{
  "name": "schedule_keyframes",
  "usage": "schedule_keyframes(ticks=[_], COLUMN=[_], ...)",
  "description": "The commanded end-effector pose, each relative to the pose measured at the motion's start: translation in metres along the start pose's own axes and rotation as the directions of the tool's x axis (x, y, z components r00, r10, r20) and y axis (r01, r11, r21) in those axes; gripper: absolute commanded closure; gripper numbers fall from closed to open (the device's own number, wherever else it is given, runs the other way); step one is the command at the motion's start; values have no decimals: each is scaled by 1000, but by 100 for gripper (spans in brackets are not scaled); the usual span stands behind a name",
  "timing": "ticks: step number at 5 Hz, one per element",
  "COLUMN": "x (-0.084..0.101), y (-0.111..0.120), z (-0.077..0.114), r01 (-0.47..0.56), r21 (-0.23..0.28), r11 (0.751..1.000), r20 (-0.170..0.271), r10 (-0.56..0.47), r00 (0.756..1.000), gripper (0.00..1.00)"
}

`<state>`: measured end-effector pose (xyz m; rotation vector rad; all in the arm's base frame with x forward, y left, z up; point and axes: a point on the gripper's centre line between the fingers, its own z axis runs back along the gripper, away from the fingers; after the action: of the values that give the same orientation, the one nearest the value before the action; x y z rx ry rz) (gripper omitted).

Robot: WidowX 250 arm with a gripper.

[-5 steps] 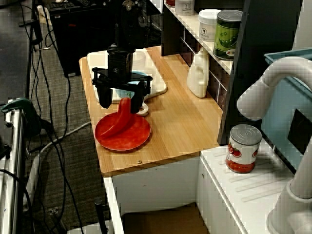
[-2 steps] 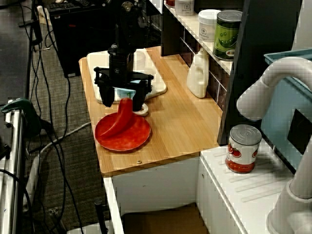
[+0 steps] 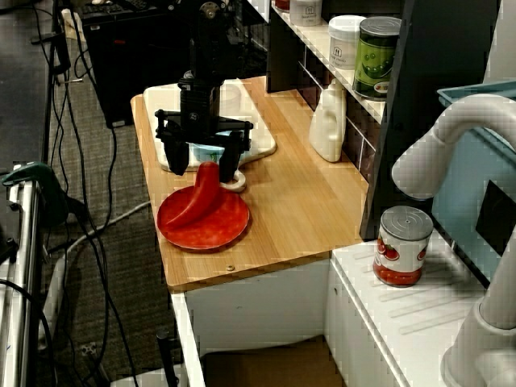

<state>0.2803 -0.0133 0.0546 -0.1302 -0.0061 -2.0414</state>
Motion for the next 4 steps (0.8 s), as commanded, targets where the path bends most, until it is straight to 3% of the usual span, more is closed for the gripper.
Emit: schedule_keyframes(ticks=[1, 4], x=[3, 2], y=[-4, -1], z=[-4, -19], r01=[8, -15], r21=[-2, -48], r11=[1000, 999], r20=[-26, -36], r10=[-8, 13], r00=[1000, 999], gripper=[0, 0])
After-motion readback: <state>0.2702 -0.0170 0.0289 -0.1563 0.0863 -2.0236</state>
